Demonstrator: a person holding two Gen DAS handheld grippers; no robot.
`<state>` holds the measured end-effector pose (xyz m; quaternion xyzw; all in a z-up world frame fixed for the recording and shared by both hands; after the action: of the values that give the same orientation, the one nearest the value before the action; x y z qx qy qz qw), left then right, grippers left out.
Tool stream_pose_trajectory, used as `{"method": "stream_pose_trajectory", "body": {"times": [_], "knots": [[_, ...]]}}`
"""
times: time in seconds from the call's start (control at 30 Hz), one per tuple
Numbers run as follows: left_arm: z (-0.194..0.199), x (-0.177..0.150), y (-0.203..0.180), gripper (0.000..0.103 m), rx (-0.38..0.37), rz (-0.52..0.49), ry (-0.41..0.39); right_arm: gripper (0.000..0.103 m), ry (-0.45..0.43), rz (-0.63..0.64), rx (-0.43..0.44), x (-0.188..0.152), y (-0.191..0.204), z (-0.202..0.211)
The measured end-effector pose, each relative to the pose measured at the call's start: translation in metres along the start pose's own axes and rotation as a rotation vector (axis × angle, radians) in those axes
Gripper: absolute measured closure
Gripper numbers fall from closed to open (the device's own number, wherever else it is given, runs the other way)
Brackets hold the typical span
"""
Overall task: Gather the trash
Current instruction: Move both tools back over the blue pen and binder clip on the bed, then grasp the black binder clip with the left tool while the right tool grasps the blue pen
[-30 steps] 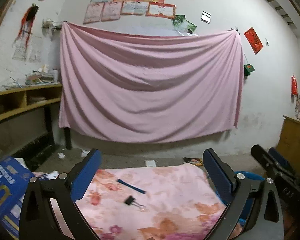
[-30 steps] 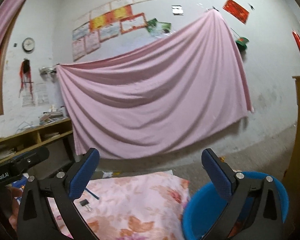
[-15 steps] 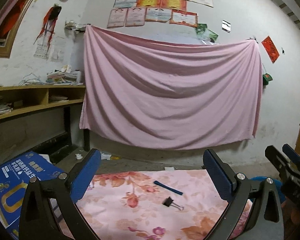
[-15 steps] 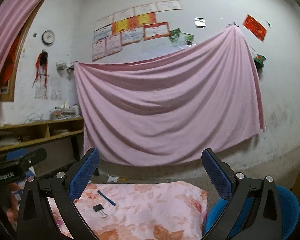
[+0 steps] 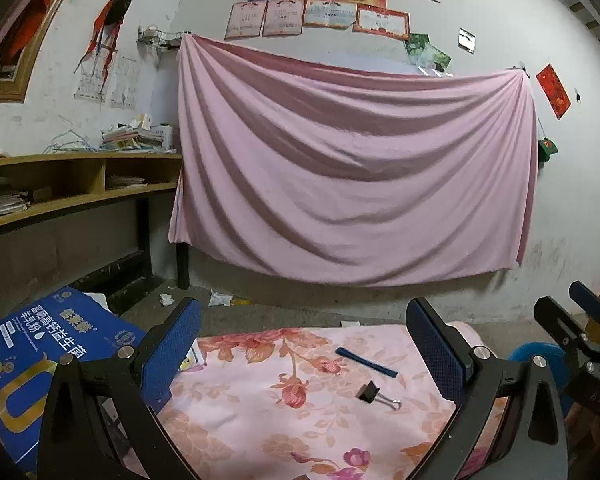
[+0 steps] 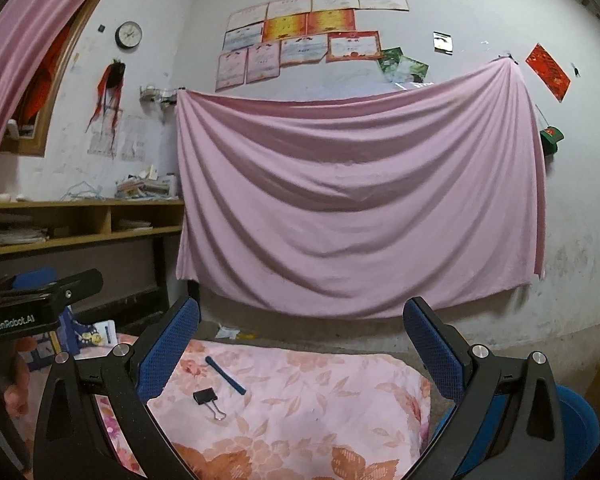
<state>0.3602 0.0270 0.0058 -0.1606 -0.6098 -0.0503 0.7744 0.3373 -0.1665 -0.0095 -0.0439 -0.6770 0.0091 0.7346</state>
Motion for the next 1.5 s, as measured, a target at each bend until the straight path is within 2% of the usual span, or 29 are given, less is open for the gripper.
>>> {"method": "stream_pose_trajectory", "body": {"times": [0.13, 0.33, 0.4, 0.43, 0.53, 0.63, 0.67, 0.73, 0.77, 0.83, 1.0, 1.13, 1.23, 1.33, 1.5], "knots": [[-0.011, -0.006, 0.007, 0.003, -0.016, 0.020, 0.073, 0.000, 0.048, -0.001, 0.018, -0.003, 0.000, -0.008], [-0.040, -0.027, 0.011, 0.003, -0.025, 0.064, 0.255, 0.003, 0.211, 0.082, 0.069, -0.020, 0.007, -0.041], [-0.045, -0.033, 0.014, 0.003, -0.020, 0.090, 0.293, 0.009, 0.289, 0.089, 0.096, -0.027, 0.010, -0.055], [-0.048, -0.034, 0.015, 0.004, -0.015, 0.103, 0.305, 0.019, 0.335, 0.092, 0.114, -0.032, 0.012, -0.063], [-0.056, -0.041, 0.020, 0.004, -0.016, 0.141, 0.352, 0.030, 0.444, 0.116, 0.178, -0.044, 0.020, -0.084], [-0.064, -0.047, 0.026, 0.005, -0.033, 0.201, 0.392, 0.051, 0.534, 0.159, 0.238, -0.054, 0.034, -0.106], [-0.066, -0.049, 0.030, 0.005, -0.038, 0.223, 0.398, 0.054, 0.564, 0.173, 0.262, -0.057, 0.040, -0.114], [-0.068, -0.050, 0.031, 0.014, -0.046, 0.241, 0.408, 0.060, 0.602, 0.202, 0.300, -0.063, 0.050, -0.124], [-0.070, -0.049, 0.030, 0.017, -0.047, 0.242, 0.418, 0.065, 0.619, 0.226, 0.318, -0.066, 0.056, -0.128], [-0.075, -0.052, 0.028, 0.030, -0.054, 0.239, 0.448, 0.070, 0.645, 0.274, 0.346, -0.072, 0.065, -0.133], [-0.083, -0.055, 0.022, 0.041, -0.083, 0.230, 0.483, 0.074, 0.698, 0.327, 0.397, -0.082, 0.079, -0.145], [-0.093, -0.057, 0.018, 0.052, -0.116, 0.215, 0.506, 0.084, 0.726, 0.384, 0.425, -0.089, 0.089, -0.150], [-0.102, -0.059, 0.012, 0.057, -0.150, 0.193, 0.533, 0.092, 0.747, 0.409, 0.429, -0.095, 0.091, -0.152], [-0.110, -0.064, 0.003, 0.057, -0.183, 0.170, 0.564, 0.098, 0.749, 0.418, 0.430, -0.095, 0.087, -0.150], [-0.126, -0.074, -0.012, 0.057, -0.228, 0.138, 0.630, 0.098, 0.777, 0.392, 0.407, -0.095, 0.067, -0.144]]}}
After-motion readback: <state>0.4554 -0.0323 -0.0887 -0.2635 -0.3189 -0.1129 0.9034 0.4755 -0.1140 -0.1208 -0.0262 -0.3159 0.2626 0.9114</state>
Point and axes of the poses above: each gripper's, at about its wrist camera, not at the fingertips, and z roughly against the way its jaws point, y to its left, x to its top, the point moved 4 cm from there along -z, roughly the way its jaws point, and after that the axes turned 14 degrees about -x, right-handed, at the moved point
